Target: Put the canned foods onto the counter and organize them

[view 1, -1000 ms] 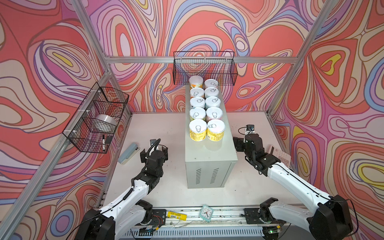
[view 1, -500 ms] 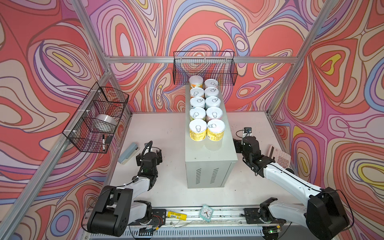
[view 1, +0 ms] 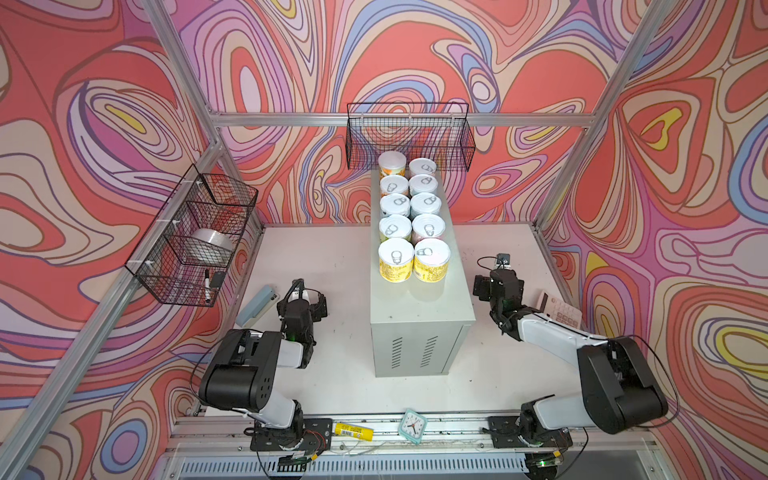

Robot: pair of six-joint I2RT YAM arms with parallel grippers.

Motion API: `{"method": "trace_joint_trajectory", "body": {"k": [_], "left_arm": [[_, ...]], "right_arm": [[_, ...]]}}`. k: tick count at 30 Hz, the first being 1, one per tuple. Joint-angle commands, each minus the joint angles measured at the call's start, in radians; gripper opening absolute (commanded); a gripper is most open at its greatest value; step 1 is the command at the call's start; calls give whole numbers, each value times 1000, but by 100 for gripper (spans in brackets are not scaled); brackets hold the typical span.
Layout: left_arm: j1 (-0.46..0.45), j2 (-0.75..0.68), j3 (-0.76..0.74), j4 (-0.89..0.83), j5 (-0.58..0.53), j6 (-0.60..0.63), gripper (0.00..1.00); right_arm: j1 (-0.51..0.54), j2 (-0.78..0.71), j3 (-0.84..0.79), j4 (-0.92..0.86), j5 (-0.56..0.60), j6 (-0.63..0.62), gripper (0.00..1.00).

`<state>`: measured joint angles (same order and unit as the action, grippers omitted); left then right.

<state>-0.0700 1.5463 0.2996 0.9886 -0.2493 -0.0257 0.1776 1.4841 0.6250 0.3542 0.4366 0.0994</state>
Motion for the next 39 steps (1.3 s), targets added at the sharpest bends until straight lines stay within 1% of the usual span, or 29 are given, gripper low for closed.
{"method": "trace_joint_trajectory", "body": {"k": [1,2,3,4,5,6,7,8,9,10,11,12,13,17,39], "left_arm": [[7,-9,37,-26,14,3,100],[7,-11,40,-38,13,0,100],[7,-3,38,-16,13,6,100],[7,5,33,3,10,10,100],[7,0,37,-10,12,7,100],[7,-6,39,-28,11,2,100],[7,0,42,-24,7,5,100],[7,6,44,-20,4,6,100],[7,2,53,-41,1,2,100],[7,-2,56,-57,1,0,100],[7,1,56,-50,0,1,100],[7,3,54,-41,-1,3,100],[7,0,56,-48,-1,3,100],[6,0,61,-56,-1,4,100],[7,2,62,-57,2,3,100]], "right_arm": [[-57,117,-74,331,-59,-49,98],[-59,128,-71,352,-53,-79,98],[-61,141,-77,390,-94,-103,98],[-65,173,-108,489,-112,-120,98],[-73,198,-124,555,-124,-120,98],[-86,181,-138,542,-146,-102,99],[-101,179,-154,562,-198,-98,98],[-114,199,-177,621,-240,-100,98],[-124,242,-191,696,-253,-97,98],[-126,231,-179,650,-247,-90,98],[-144,223,-155,574,-283,-73,99],[-160,237,-151,605,-312,-68,98],[-161,227,-149,581,-316,-66,98],[-161,231,-156,611,-309,-71,98],[-161,230,-154,597,-315,-68,98]]}}
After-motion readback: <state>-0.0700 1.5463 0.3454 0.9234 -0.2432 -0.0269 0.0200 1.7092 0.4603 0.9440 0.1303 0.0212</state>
